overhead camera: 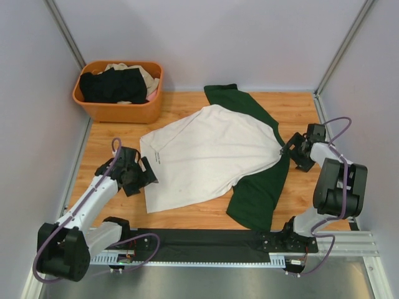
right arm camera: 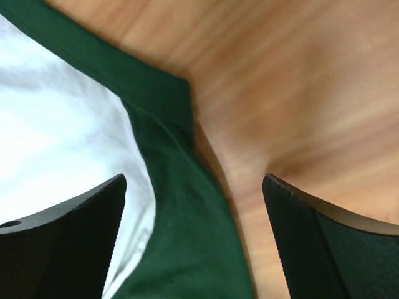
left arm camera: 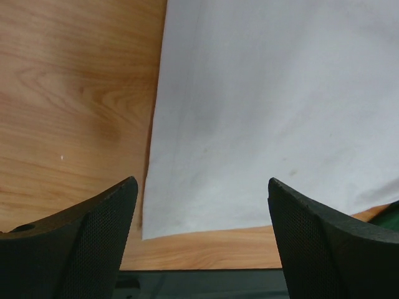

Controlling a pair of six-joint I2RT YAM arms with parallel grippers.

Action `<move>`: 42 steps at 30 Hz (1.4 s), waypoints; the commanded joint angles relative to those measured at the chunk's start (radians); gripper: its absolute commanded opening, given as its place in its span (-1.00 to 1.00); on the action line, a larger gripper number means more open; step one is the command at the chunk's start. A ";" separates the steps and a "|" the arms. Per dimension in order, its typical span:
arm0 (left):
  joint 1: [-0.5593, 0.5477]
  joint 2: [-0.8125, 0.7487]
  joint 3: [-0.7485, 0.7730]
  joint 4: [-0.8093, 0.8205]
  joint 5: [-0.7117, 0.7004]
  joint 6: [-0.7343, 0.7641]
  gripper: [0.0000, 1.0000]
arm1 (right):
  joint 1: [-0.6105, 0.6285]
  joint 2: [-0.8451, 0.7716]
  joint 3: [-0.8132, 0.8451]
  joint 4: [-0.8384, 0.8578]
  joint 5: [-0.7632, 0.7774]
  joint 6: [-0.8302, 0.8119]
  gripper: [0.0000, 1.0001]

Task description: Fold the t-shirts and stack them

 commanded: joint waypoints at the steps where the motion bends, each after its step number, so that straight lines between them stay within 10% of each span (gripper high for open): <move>1: -0.043 -0.104 -0.016 -0.120 -0.060 -0.058 0.82 | 0.008 -0.127 -0.029 -0.063 0.069 0.015 0.85; 11: -0.328 -0.211 -0.116 -0.239 -0.168 -0.302 0.70 | 0.100 -0.347 -0.009 -0.212 0.102 0.064 0.98; 24: -0.342 -0.127 -0.142 -0.130 -0.179 -0.307 0.42 | 0.100 -0.384 -0.053 -0.215 0.092 0.033 0.97; 31: -0.342 -0.024 -0.133 -0.035 -0.197 -0.284 -0.14 | 0.100 -0.393 -0.067 -0.218 0.094 0.013 0.97; 34: -0.342 0.019 -0.107 0.005 -0.202 -0.261 -1.00 | 0.100 -0.393 -0.070 -0.226 0.042 0.031 0.94; 42: -0.165 0.060 0.028 0.016 -0.201 -0.088 -1.00 | 0.358 -0.429 -0.125 -0.306 0.064 0.126 1.00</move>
